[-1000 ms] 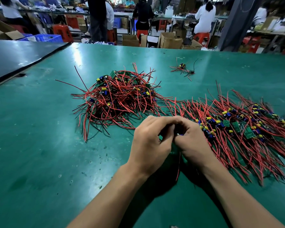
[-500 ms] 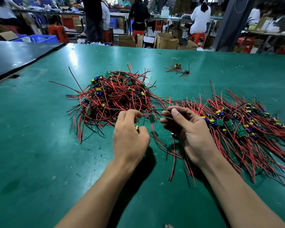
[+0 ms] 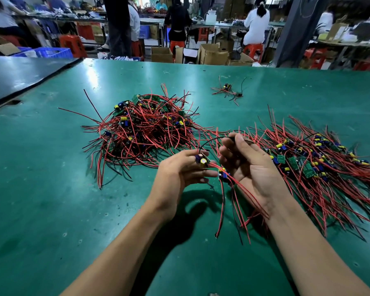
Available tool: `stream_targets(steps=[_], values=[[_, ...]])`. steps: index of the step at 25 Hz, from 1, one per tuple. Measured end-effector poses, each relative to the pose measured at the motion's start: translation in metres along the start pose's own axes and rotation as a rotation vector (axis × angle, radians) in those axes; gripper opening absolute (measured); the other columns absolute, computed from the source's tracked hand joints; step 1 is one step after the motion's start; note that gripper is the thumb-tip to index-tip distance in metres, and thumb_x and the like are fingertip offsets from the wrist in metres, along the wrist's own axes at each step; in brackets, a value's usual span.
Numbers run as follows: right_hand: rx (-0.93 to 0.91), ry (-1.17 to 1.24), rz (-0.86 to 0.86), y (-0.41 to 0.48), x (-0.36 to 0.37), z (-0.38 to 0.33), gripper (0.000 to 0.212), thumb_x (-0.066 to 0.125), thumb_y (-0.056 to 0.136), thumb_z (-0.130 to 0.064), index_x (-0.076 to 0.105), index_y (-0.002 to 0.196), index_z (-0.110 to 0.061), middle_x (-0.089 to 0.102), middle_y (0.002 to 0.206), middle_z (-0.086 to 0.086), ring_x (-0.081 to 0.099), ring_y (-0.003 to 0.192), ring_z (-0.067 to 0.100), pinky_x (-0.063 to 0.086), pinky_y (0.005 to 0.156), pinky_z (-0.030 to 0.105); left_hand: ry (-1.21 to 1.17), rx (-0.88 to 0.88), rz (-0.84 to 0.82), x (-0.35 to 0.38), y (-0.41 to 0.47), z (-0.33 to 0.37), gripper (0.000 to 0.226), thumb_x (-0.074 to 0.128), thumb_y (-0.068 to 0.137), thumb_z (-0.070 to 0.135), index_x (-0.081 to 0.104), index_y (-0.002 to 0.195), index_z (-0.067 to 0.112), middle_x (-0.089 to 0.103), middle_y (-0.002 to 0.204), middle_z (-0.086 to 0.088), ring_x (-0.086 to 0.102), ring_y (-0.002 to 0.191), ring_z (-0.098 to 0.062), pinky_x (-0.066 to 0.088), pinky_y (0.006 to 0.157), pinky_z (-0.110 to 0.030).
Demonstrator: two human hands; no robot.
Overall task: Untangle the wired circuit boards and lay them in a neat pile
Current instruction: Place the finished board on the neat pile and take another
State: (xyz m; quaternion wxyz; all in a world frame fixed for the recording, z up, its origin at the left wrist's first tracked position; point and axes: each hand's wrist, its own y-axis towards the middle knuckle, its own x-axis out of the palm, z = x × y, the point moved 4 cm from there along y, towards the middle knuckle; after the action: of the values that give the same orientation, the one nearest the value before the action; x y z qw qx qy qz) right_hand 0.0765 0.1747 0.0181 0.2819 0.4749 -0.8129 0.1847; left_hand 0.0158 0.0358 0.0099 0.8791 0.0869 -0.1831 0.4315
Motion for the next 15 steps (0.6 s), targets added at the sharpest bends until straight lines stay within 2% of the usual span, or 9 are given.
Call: stream_targets(steps=[3, 5, 7, 9, 12, 15], values=[[-0.003, -0.031, 0.06, 0.002, -0.006, 0.001, 0.013, 0.063, 0.089, -0.02, 0.07, 0.093, -0.01, 0.076, 0.082, 0.004, 0.072, 0.067, 0.013, 0.059, 0.062, 0.025, -0.169, -0.108, -0.067, 0.003, -0.001, 0.002, 0.032, 0.055, 0.083, 0.026, 0.064, 0.103, 0.003, 0.073, 0.094, -0.017, 0.073, 0.073, -0.025, 0.057, 0.067, -0.03], [0.0, -0.07, 0.076, 0.002, -0.007, 0.003, 0.012, 0.063, 0.091, -0.02, 0.07, 0.093, -0.009, 0.076, 0.082, 0.005, 0.072, 0.067, 0.013, 0.06, 0.063, 0.025, -0.202, -0.153, -0.06, 0.0, -0.001, 0.002, 0.034, 0.06, 0.081, 0.028, 0.066, 0.106, 0.006, 0.075, 0.096, -0.014, 0.073, 0.078, -0.022, 0.059, 0.069, -0.029], [0.031, -0.142, 0.054, 0.001, -0.005, 0.007, 0.021, 0.066, 0.085, -0.028, 0.07, 0.095, -0.01, 0.076, 0.085, 0.005, 0.072, 0.07, 0.014, 0.062, 0.069, 0.027, -0.22, -0.164, -0.034, -0.004, 0.001, 0.001, 0.026, 0.063, 0.08, 0.028, 0.068, 0.099, 0.01, 0.075, 0.09, -0.01, 0.072, 0.079, -0.02, 0.059, 0.069, -0.027], [0.081, -0.288, -0.008, -0.002, 0.0, 0.014, 0.036, 0.067, 0.079, -0.04, 0.071, 0.099, -0.011, 0.077, 0.091, 0.006, 0.072, 0.076, 0.016, 0.06, 0.074, 0.026, -0.22, -0.168, 0.004, -0.004, 0.002, 0.0, 0.018, 0.066, 0.078, 0.028, 0.073, 0.086, 0.013, 0.073, 0.08, -0.007, 0.071, 0.072, -0.019, 0.059, 0.066, -0.026], [0.101, -0.446, -0.106, -0.009, 0.009, 0.022, 0.039, 0.067, 0.078, -0.045, 0.078, 0.095, -0.012, 0.077, 0.091, 0.004, 0.07, 0.071, 0.01, 0.057, 0.063, 0.02, -0.091, -0.151, -0.01, -0.003, 0.001, -0.004, 0.023, 0.071, 0.073, 0.032, 0.075, 0.084, 0.012, 0.069, 0.076, -0.009, 0.067, 0.061, -0.019, 0.056, 0.059, -0.026], [0.127, -0.45, -0.15, -0.012, 0.011, 0.024, 0.033, 0.068, 0.082, -0.041, 0.079, 0.097, -0.013, 0.074, 0.079, 0.005, 0.065, 0.058, 0.01, 0.054, 0.051, 0.021, 0.041, -0.151, -0.053, -0.003, 0.0, -0.009, 0.027, 0.075, 0.073, 0.033, 0.07, 0.086, 0.01, 0.067, 0.072, -0.01, 0.065, 0.056, -0.021, 0.054, 0.06, -0.028]])
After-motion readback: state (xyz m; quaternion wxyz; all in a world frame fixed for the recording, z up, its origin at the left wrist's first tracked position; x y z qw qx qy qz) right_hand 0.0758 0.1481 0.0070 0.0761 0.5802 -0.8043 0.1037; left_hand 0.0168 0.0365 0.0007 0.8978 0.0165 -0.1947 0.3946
